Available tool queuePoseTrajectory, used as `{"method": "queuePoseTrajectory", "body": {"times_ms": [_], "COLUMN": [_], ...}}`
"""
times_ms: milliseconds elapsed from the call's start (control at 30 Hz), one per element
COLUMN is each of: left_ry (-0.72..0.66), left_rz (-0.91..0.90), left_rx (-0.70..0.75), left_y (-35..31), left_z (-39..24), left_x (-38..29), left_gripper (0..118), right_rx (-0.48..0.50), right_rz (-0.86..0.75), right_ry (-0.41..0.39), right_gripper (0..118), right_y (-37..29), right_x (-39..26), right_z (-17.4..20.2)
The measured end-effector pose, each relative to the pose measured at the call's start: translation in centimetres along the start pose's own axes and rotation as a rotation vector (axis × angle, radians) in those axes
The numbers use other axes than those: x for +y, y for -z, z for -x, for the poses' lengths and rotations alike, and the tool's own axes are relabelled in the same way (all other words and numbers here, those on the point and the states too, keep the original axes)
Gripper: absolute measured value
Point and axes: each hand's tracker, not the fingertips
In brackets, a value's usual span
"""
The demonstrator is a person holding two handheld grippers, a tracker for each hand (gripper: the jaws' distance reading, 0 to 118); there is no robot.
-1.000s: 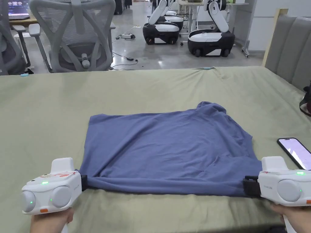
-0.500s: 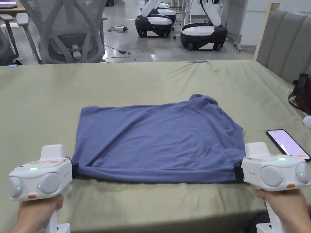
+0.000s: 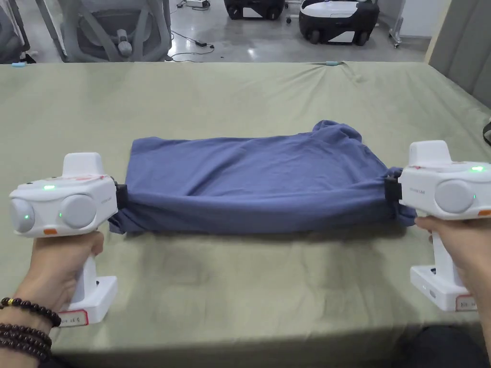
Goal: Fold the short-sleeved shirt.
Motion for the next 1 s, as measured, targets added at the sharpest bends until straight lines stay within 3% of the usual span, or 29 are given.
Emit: {"method": "queuePoseTrajectory", "body": {"times_ms": [300,567,600,633,667,700,733,800,933,1000], "left_ry": [0.058,0.046,0.045,0.043,0.038,0.040,0.044,0.037,0.031,0.013], "left_rz": [0.140,0.214,0.202,0.191,0.175,0.169,0.173,0.163,0.108,0.108], "left_rx": [0.024,0.030,0.031,0.028,0.020,0.013,0.016,0.016,-0.034,-0.050], "left_y": [11.4,14.2,13.9,13.6,13.2,13.0,12.5,10.4,7.1,3.4], "left_z": [-3.0,-3.4,-3.5,-3.4,-3.3,-3.0,-3.0,-2.8,-2.2,-2.0], "left_x": [3.1,1.5,1.5,1.6,1.6,1.7,1.8,1.5,0.8,-0.4], "left_gripper": [6,7,11,23,58,91,118,106,111,112], "right_rx": [0.002,-0.013,-0.018,-0.028,-0.042,-0.050,-0.061,-0.042,-0.006,0.005], "right_rz": [0.082,0.180,0.171,0.162,0.150,0.137,0.129,0.069,0.081,0.058], "right_ry": [0.006,-0.024,-0.032,-0.036,-0.036,-0.031,-0.022,0.000,-0.014,-0.015], "right_gripper": [10,12,21,42,84,112,118,113,113,104], "right_y": [13.5,17.8,17.4,16.9,16.4,15.7,14.8,12.2,8.2,5.3], "right_x": [4.0,3.3,3.3,3.3,3.2,3.2,3.1,2.8,1.3,-0.2], "right_z": [0.6,1.0,1.2,1.4,1.5,1.5,1.6,1.7,2.1,2.3]}}
